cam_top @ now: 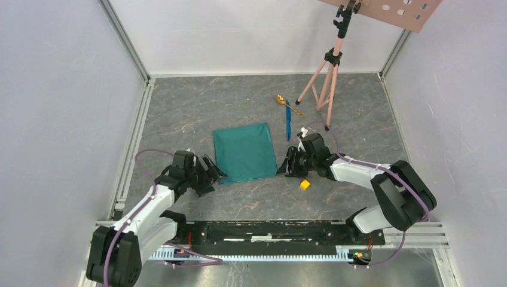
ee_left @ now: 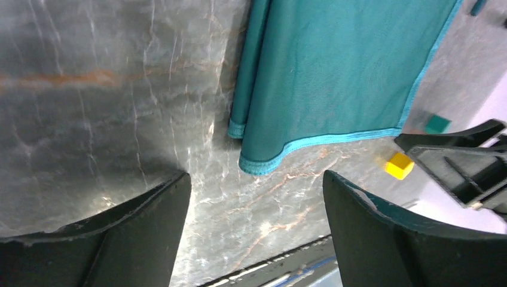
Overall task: Fold the napkin into a case and place the utensils inside
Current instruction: Smooth out the square-folded napkin at the center of the board.
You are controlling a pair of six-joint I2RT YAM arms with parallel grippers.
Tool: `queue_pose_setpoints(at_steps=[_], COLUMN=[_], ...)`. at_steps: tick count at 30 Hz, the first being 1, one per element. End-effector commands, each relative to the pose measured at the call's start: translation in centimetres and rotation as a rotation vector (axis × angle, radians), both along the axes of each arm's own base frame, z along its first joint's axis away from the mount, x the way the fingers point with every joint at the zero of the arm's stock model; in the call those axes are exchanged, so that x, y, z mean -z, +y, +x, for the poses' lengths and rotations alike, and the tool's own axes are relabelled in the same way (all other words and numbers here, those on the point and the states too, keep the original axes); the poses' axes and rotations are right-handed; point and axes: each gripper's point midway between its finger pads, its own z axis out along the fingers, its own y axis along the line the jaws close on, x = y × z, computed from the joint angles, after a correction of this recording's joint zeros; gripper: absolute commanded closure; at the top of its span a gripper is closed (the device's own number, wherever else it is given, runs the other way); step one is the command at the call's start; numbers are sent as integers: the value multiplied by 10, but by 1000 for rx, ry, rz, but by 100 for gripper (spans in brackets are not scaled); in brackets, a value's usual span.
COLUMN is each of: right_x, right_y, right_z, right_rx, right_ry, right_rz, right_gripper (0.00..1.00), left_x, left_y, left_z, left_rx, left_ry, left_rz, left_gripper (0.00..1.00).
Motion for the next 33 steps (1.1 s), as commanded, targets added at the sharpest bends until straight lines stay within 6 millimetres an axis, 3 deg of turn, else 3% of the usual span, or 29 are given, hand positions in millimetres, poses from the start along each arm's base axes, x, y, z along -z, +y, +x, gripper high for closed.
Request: queue_pose_setpoints(at_steps=[1,11,28,33], right_x=[-8,6,14,14], right_y=[12,19,20,21], right_z=[13,11,11,15], right_rx=[123,152,164,157], right_ry=[5,56,70,52], right_rz=[119,181,186,182], right_gripper=[51,56,78,75], left_x=[1,6,4,8], left_y=[-8,-6,-5,-4], left_z=[-4,-7,-9,-12], left_rx=[-141,-163,-153,-145], left_ry=[27,34,29,41], left_rz=[-137,-141,-134,-125], left_gripper=[13,18,23,24])
